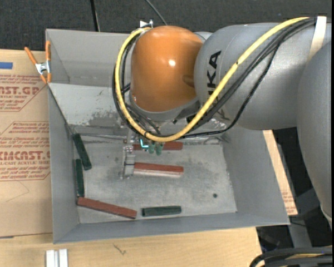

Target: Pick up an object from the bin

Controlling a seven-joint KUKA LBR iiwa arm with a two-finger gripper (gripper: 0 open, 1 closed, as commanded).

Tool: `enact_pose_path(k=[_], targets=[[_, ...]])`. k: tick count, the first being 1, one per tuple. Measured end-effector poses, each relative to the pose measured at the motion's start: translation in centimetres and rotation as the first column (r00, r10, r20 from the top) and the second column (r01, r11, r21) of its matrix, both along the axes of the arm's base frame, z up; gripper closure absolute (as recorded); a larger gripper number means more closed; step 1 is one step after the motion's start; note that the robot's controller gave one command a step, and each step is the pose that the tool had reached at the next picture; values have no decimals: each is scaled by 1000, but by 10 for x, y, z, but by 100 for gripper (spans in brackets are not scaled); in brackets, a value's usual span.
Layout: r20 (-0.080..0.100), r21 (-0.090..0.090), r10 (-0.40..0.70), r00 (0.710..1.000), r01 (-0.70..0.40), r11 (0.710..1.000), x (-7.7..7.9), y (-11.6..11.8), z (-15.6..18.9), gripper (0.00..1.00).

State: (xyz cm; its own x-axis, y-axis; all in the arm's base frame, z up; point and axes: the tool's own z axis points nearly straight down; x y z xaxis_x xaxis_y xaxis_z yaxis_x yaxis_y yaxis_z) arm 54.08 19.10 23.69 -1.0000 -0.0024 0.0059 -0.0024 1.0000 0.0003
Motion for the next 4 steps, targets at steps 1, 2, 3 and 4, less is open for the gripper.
enact_pose_path(k=[1,2,3,4], targets=[[7,1,-2,1000,2,1000,2,-1,4,0],[12,2,88,996,-88,996,-7,-17,-26,0],[12,2,126,992,-126,992,0,-40,-92,0],[-2,0,126,992,-126,992,-10,-61,-105,0]])
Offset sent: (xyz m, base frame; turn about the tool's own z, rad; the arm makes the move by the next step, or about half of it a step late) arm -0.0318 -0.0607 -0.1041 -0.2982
